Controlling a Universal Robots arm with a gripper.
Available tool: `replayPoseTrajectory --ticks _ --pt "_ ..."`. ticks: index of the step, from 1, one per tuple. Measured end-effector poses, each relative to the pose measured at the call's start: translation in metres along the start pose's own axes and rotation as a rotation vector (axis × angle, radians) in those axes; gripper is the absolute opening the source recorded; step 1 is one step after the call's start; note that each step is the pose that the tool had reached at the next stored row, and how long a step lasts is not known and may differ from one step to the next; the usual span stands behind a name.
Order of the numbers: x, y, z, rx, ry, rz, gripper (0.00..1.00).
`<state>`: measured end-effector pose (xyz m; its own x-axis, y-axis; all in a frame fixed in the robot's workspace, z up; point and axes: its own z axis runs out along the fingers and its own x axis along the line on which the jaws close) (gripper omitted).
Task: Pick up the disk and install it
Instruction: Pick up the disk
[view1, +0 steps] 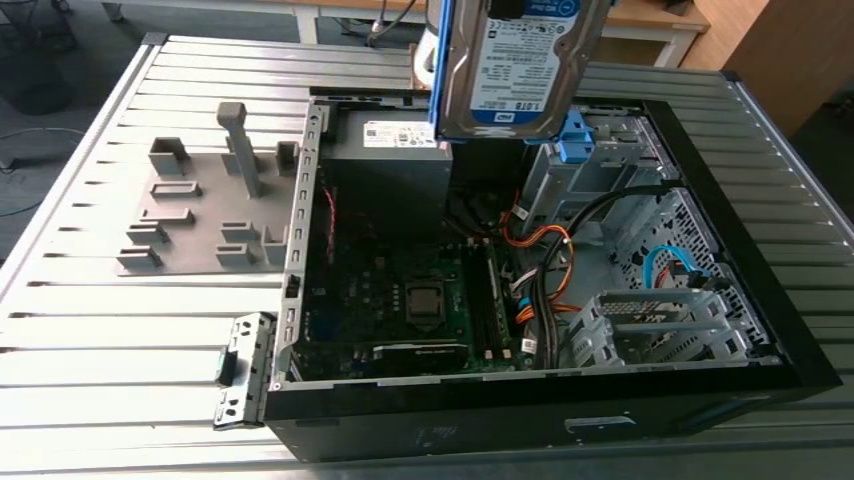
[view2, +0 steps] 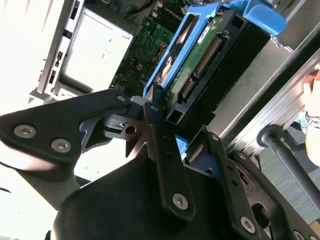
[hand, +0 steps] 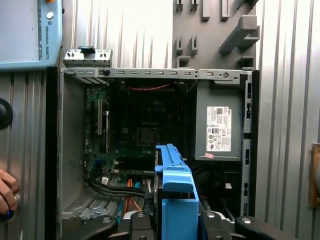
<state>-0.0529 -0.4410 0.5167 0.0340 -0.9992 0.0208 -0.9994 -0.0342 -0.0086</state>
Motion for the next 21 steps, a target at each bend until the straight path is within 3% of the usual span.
replayPoseTrajectory --ticks 5,18,19,21 --pt "0.0002 -0.0074 0.0001 -0.0001 0.0001 0.0 0.36" --pt "0.0011 -0.0338 0.0008 -0.0003 0.0 0.0 0.36" --pt "0.0012 -0.035 0.0008 -0.0005 -0.0011 0.001 0.36" --pt "0.0018 -0.0355 0.0011 -0.0001 -0.011 0.003 0.36"
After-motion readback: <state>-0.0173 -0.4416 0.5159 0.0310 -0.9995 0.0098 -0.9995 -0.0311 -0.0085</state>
